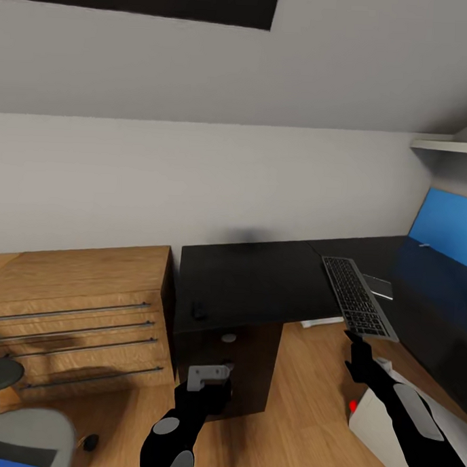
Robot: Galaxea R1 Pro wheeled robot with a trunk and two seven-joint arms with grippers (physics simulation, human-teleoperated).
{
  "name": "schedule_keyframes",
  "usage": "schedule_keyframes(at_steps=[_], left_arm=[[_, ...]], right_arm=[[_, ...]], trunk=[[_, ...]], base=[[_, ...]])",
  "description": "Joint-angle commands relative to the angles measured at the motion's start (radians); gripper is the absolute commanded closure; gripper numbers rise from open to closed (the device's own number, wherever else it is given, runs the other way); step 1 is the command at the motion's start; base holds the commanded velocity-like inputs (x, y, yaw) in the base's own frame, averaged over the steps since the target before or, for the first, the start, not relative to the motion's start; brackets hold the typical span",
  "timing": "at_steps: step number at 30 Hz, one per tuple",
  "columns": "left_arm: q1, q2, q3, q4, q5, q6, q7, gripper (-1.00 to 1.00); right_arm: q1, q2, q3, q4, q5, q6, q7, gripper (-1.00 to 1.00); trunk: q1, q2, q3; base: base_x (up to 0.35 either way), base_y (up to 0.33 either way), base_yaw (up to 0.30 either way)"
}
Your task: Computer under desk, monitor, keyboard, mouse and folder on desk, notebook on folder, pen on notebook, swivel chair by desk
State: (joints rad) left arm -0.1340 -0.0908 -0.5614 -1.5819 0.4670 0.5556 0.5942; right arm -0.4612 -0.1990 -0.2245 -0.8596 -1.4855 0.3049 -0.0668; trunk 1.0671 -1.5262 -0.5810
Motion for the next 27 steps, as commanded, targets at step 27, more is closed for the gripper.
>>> schedule_keyframes(at_steps=[27], left_arm=[[-0.001,-0.001,-0.001,-0.001,0.012,0.001,0.012,-1.00]], right_arm=[[-0.001,-0.009,-0.116,-0.001,-0.009,0.011,-0.003,-1.00]], trunk=[[0.104,-0.190,-0.086]], base=[[0.000,0.000,0.000]])
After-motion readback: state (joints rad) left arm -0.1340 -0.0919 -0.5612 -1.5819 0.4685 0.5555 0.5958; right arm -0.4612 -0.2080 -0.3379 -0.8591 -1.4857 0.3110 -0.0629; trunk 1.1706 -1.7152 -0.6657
